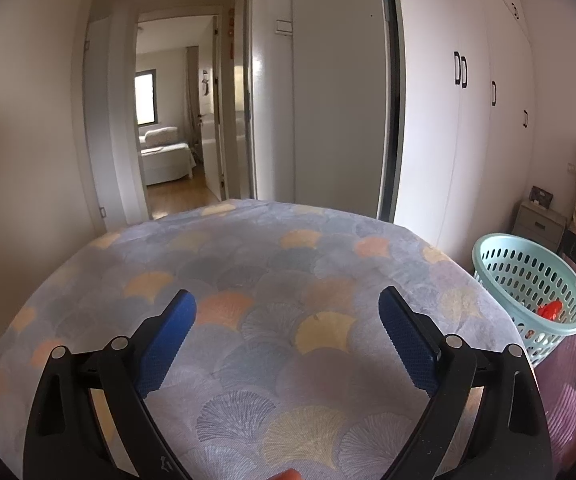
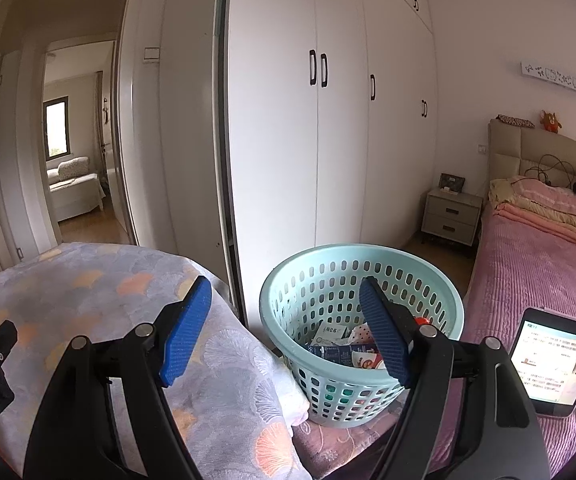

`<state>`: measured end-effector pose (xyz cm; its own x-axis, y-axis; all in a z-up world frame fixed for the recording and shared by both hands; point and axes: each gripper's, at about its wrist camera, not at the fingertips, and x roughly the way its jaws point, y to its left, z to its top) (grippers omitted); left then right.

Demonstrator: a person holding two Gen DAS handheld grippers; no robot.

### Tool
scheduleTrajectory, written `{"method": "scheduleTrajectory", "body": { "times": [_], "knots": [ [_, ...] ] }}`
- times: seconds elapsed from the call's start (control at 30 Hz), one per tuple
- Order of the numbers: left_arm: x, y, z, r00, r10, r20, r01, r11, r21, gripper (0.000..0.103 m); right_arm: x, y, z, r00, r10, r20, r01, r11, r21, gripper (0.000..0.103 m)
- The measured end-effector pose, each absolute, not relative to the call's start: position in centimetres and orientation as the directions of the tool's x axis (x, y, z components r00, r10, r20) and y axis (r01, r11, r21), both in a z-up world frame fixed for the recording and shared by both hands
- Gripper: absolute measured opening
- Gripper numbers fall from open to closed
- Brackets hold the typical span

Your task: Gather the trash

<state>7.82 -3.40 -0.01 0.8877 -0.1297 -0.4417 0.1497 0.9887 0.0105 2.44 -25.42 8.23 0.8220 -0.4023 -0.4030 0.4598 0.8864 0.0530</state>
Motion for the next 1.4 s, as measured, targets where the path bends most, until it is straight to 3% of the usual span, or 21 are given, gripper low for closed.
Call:
{"method": "scheduleTrajectory", "body": {
  "times": [1.4],
  "knots": [
    [7.84,-3.26,-0.13,0.885,-0.129,-0.447,0.145,0.989,0.001,0.09,2.85,-25.14,8.0,0.824,-0.387,-0.414,0.45,0.891,0.063,0.072]
  ]
}}
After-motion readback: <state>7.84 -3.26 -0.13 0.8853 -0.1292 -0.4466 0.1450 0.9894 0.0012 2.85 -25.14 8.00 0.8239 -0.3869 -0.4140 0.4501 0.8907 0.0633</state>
